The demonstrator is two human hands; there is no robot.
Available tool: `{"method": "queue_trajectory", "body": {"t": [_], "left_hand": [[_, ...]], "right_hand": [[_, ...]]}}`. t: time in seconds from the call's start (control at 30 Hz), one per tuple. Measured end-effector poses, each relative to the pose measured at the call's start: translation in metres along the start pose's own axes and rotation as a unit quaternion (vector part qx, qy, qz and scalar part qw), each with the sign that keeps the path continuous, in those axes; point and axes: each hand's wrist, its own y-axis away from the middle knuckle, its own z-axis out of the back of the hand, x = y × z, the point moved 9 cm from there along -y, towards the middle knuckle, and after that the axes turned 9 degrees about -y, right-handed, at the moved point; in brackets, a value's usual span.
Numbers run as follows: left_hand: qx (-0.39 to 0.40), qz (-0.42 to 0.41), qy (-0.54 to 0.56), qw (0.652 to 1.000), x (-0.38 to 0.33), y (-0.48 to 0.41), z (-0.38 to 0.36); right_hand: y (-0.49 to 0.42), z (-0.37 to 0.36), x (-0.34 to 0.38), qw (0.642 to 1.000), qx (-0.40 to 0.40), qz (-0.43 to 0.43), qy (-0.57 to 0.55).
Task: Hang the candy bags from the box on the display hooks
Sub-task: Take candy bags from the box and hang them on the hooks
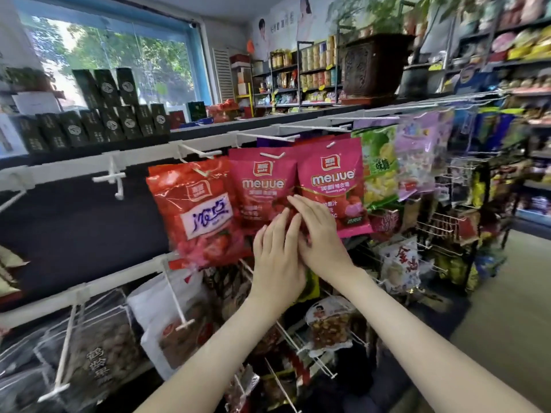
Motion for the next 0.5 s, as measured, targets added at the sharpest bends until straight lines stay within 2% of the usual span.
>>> {"method": "queue_trajectory", "body": {"t": [0.13,0.23,0.37,0.5], "left_hand": [[0.100,-0.031,0.069,0.992,-0.098,-0.007,-0.060],[0.189,-0.050,0.128,0.972,-0.188,0.000,-0.121],[0.291,-0.076,0.188,0.935,-0.310,0.025,-0.196],[0.389,-0.086,0.222,0.890,-0.401,0.073,-0.264]], "right_hand": [[0.057,0.078,-0.063,0.998,-0.005,-0.044,0.043],[0.113,0.146,-0.128,0.989,-0.001,-0.137,0.049],[0.208,0.231,-0.224,0.955,0.012,-0.289,0.060],[0.309,0.300,-0.303,0.912,-0.004,-0.405,0.071]]}}
